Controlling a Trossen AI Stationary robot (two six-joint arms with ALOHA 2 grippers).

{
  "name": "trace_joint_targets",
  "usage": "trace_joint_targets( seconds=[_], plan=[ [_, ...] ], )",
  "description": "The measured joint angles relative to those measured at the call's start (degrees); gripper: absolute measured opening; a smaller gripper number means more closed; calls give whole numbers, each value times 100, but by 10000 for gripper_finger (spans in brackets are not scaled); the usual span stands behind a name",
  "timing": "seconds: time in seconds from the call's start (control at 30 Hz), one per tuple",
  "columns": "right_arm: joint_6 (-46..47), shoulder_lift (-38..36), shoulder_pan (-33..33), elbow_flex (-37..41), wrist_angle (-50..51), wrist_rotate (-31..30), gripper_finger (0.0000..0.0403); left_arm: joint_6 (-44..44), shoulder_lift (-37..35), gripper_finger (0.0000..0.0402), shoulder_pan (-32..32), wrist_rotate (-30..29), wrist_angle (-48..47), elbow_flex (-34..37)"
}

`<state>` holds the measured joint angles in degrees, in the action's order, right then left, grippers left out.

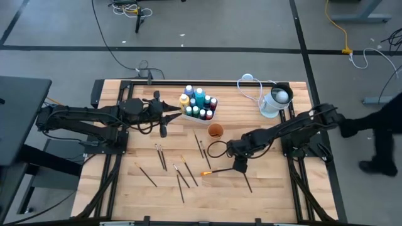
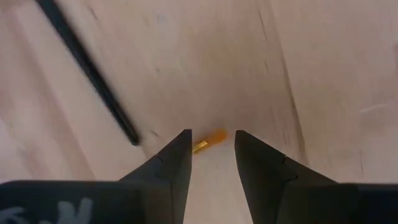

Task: Pick & Place Paint Supplies
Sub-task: Put the black paint brush into the orange cup

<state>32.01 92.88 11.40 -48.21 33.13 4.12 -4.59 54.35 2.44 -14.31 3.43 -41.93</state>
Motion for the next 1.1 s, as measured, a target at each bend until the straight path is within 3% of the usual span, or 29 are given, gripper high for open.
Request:
trace_joint_targets(
  seconds=[0.4, 0.67, 0.83, 0.97, 1.1],
  plan=[
    [-103, 199, 2, -15, 56, 20, 115, -62, 0, 103, 0, 20, -8, 0],
    [-291, 207, -9, -4, 99, 9, 9, -62, 0, 103, 0, 22, -8, 0],
    [-299, 179, -6, -11, 110, 123, 15, -60, 0, 103, 0, 22, -8, 0],
    [-129, 59, -17, -251, 553, 628, 4, -67, 0, 103, 2, 22, -1, 0],
    [-544, -155, -21, -573, 878, 343, 15, -71, 0, 103, 1, 22, 3, 0]
  ],
)
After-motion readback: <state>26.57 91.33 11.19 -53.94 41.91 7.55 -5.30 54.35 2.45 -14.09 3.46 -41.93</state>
